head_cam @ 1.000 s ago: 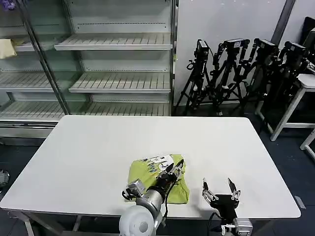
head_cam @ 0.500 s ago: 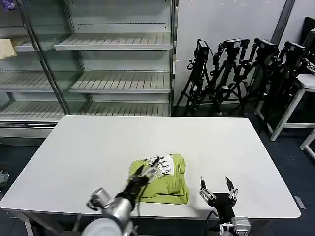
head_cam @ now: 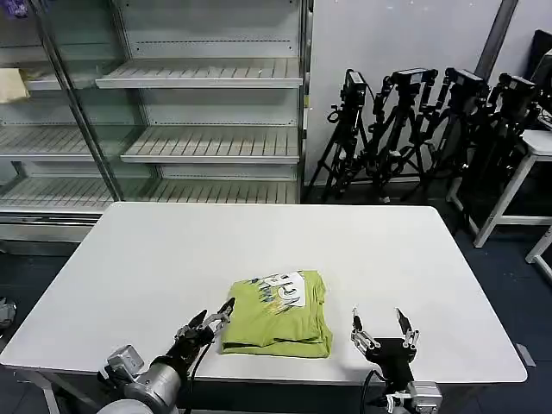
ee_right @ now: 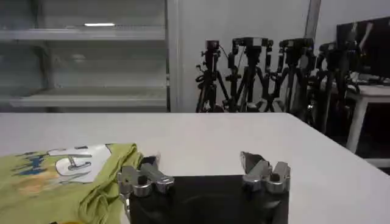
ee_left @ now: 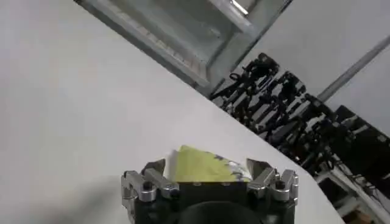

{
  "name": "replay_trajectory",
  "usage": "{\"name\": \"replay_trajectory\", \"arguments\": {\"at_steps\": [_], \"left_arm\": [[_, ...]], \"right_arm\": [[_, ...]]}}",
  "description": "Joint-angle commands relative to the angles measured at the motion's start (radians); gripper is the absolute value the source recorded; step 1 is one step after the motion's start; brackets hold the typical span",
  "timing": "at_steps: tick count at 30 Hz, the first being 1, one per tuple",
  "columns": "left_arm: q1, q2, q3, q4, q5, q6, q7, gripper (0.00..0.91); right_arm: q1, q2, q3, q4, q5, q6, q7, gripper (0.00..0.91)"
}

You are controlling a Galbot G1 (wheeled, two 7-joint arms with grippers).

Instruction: Fold and organize the clothes.

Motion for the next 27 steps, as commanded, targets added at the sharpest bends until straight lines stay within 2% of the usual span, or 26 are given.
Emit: {"name": "replay_trajectory", "arguments": {"at_steps": [1,6,19,27], "left_arm": [[-0.042,0.012,-0.007,0.086,-0.039,-0.011,0.003,0.907],[-0.084,-0.027,0.027,0.159,0.001,-0.032,0.007,0.907],[-0.155,-0.134,0.145,0.214,0.087,-0.054,-0.013,0.907],[-0.199,-0.190,0.163,0.281,0.117,-0.070,-0.029,0.907]], "right_arm": [[-0.025,-0.001,0.011,0.013,-0.003,0.002,0.000,0.907],[-0.038,0.000,0.020,0.028,-0.006,0.001,0.000,0.907],[-0.058,0.001,0.024,0.044,-0.015,0.001,0.000,0.907],[-0.063,0.005,0.024,0.048,-0.018,0.001,0.000,0.907]]}}
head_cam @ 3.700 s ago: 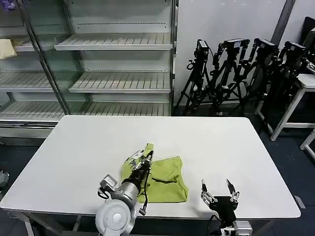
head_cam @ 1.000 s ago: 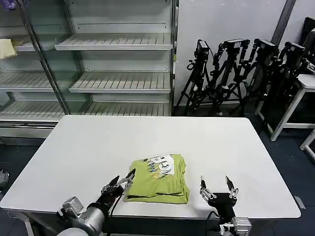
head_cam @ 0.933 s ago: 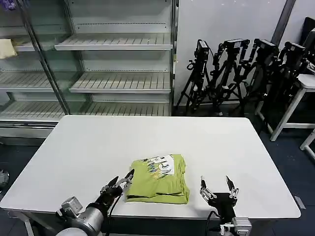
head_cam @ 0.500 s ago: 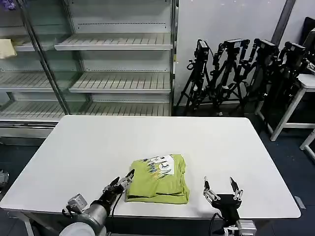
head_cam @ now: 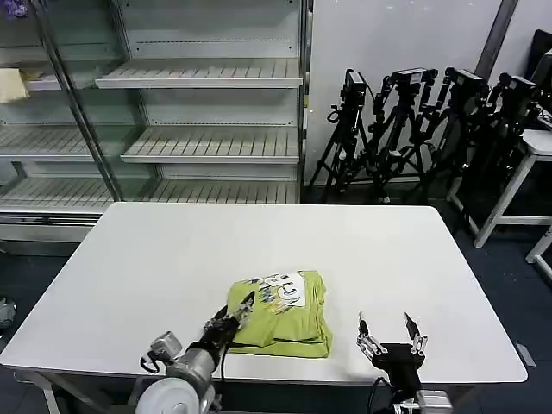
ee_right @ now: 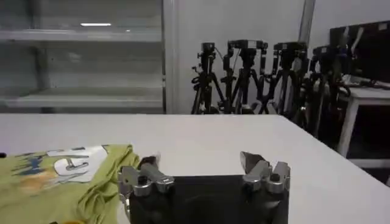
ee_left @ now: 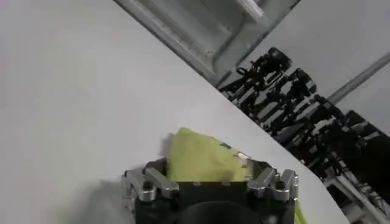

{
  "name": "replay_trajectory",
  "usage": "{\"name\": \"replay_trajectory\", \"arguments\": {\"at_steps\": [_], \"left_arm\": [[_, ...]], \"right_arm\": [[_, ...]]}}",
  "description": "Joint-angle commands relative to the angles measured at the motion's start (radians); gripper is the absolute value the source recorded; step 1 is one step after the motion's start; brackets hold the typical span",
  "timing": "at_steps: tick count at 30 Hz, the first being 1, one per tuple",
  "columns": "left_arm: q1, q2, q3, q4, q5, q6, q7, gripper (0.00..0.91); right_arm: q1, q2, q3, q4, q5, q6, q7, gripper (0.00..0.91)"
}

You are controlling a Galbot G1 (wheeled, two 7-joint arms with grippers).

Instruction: Fold and organize the clothes.

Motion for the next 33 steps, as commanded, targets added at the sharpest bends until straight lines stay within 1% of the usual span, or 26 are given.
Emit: {"name": "replay_trajectory", "arguments": {"at_steps": [1,2,3,5,6,7,23,33], "left_arm": [[-0.052,-0.070,0.038,0.082,0.031,-0.011,-0.014,0.907],[-0.054,-0.075,0.039,0.082,0.031,-0.016,-0.015,0.907],[-0.054,-0.077,0.038,0.082,0.031,-0.017,-0.017,0.635],[-0.057,-0.081,0.038,0.085,0.030,-0.028,-0.020,0.312],[-0.057,-0.082,0.038,0.086,0.031,-0.030,-0.022,0.060],[-0.056,-0.084,0.037,0.088,0.030,-0.034,-0.024,0.040],[-0.004,-0.120,0.027,0.076,0.011,-0.053,-0.015,0.040],[0.012,-0.163,0.000,0.045,-0.076,-0.074,-0.004,0.040]], "right_arm": [[-0.005,0.001,0.003,0.005,-0.001,0.000,0.000,0.907],[-0.006,0.001,0.005,0.005,0.000,0.001,0.000,0.907],[-0.006,0.001,0.005,0.006,0.000,0.001,0.000,0.907],[-0.005,0.003,0.005,0.006,0.000,0.000,0.000,0.907],[-0.005,0.003,0.005,0.006,-0.001,0.000,0.000,0.907],[-0.005,0.004,0.004,0.006,-0.001,0.000,0.000,0.907],[-0.013,0.017,-0.001,0.017,-0.010,-0.001,0.001,0.907],[-0.031,0.023,0.003,0.032,-0.016,0.001,0.000,0.907]]}}
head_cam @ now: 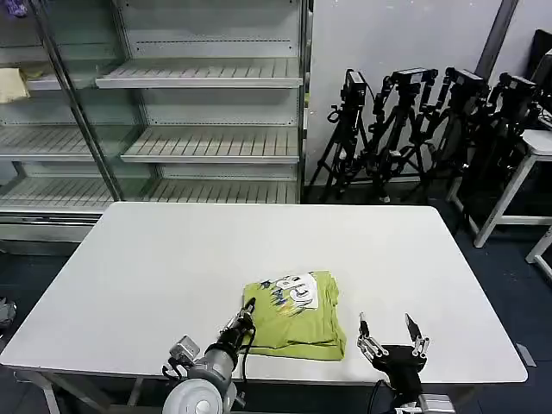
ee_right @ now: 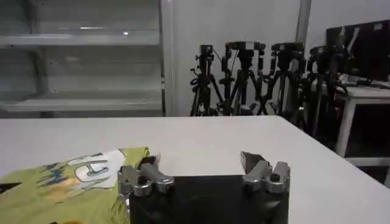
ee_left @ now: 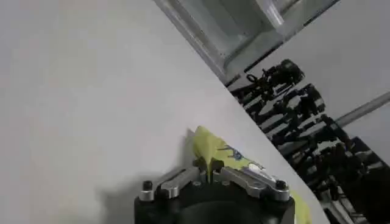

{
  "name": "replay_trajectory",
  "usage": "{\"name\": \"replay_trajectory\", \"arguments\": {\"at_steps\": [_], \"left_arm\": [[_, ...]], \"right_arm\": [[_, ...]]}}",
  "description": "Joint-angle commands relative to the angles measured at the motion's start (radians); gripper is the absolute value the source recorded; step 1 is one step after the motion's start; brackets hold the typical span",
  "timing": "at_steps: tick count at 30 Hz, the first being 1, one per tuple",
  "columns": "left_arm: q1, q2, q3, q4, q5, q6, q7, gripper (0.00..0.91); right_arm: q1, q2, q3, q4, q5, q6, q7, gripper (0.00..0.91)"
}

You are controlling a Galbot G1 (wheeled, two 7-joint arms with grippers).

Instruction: Fold and organize the clothes.

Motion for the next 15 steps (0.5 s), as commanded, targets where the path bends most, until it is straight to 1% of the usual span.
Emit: {"name": "replay_trajectory", "arguments": {"at_steps": [1,6,9,12,15], "left_arm": [[0.007,-0.032,-0.014,-0.022,-0.073,-0.012,0.007,0.040],[0.021,-0.039,-0.051,-0.070,-0.124,-0.015,0.006,0.040],[0.038,-0.003,-0.096,-0.115,-0.153,-0.013,0.006,0.040],[0.062,0.075,-0.178,-0.158,-0.209,-0.006,0.002,0.040],[0.088,0.178,-0.289,-0.192,-0.284,0.007,-0.009,0.050]], "right_arm": [[-0.007,0.002,0.001,0.006,-0.002,0.002,0.000,0.907],[-0.011,0.000,0.003,0.012,-0.003,0.002,-0.001,0.907],[-0.008,-0.002,0.002,0.011,-0.001,0.003,-0.001,0.907],[0.003,-0.004,-0.001,0.009,0.004,0.003,-0.001,0.907],[0.021,-0.007,-0.008,0.002,0.013,0.003,0.000,0.907]]}}
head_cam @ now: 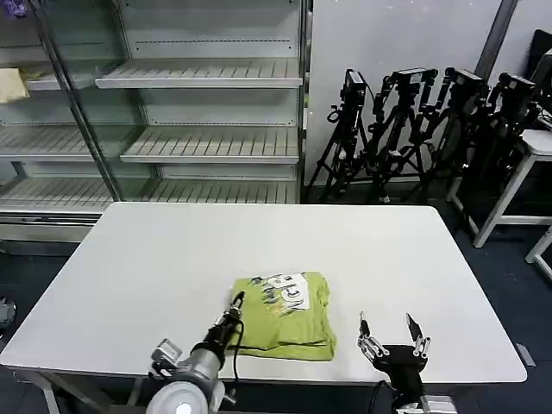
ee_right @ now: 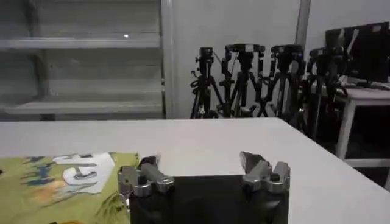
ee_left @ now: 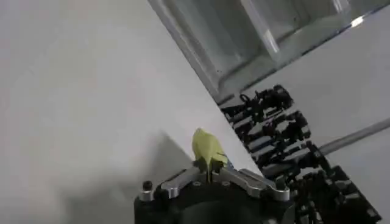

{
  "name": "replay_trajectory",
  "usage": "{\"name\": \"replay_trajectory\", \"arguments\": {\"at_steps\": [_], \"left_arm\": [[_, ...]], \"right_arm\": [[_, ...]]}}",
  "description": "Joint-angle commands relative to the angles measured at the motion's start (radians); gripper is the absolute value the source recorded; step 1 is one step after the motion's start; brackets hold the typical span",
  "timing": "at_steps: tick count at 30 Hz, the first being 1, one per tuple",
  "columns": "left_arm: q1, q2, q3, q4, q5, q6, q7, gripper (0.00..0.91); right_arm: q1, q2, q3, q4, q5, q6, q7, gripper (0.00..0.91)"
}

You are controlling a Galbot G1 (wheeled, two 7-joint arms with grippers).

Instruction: Fold and organize the clothes.

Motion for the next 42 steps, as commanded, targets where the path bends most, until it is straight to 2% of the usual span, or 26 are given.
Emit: {"name": "replay_trajectory", "arguments": {"at_steps": [1,6,7,10,13,15,18,20,21,24,29,33,42], "left_arm": [[0.059,0.208,-0.259,-0.113,-0.192,0.018,-0.012,0.040],[0.100,0.386,-0.524,-0.104,-0.359,0.050,-0.032,0.040],[0.106,0.445,-0.574,-0.103,-0.389,0.056,-0.039,0.040],[0.105,0.543,-0.638,-0.117,-0.419,0.060,-0.060,0.040],[0.097,0.613,-0.584,-0.181,-0.376,0.064,-0.085,0.040],[0.078,0.607,-0.503,-0.220,-0.294,0.073,-0.104,0.040],[-0.008,0.537,-0.233,-0.248,-0.138,0.073,-0.145,0.040],[-0.089,0.396,-0.065,-0.216,-0.049,0.068,-0.164,0.040],[-0.124,0.359,-0.010,-0.191,-0.034,0.070,-0.176,0.040],[-0.184,0.177,0.147,-0.102,0.064,0.065,-0.188,0.040],[-0.278,-0.067,0.291,0.065,0.112,0.052,-0.206,0.040],[-0.358,-0.078,0.367,0.168,0.126,0.012,-0.214,0.040],[-0.433,-0.076,0.388,0.277,0.017,0.007,-0.227,0.040]], "right_arm": [[0.027,-0.005,-0.008,-0.009,0.012,0.000,0.000,0.907],[0.074,-0.009,-0.027,-0.034,0.031,-0.001,0.001,0.907],[0.085,-0.008,-0.035,-0.041,0.034,0.000,0.001,0.907],[0.105,-0.004,-0.053,-0.053,0.034,0.001,0.001,0.907],[0.108,-0.005,-0.063,-0.059,0.032,0.006,0.000,0.907],[0.109,-0.006,-0.065,-0.063,0.031,0.010,-0.001,0.907],[0.106,-0.007,-0.062,-0.062,0.027,0.012,-0.001,0.907],[0.102,-0.008,-0.052,-0.063,0.025,0.012,0.000,0.907],[0.101,-0.008,-0.046,-0.064,0.023,0.012,0.000,0.907],[0.095,-0.012,-0.027,-0.070,0.025,0.014,-0.001,0.907],[0.098,-0.006,-0.008,-0.086,0.025,0.020,-0.002,0.907],[0.098,0.013,-0.012,-0.091,0.017,0.019,-0.002,0.907],[0.103,0.009,0.009,-0.087,0.019,0.027,-0.005,0.907]]}}
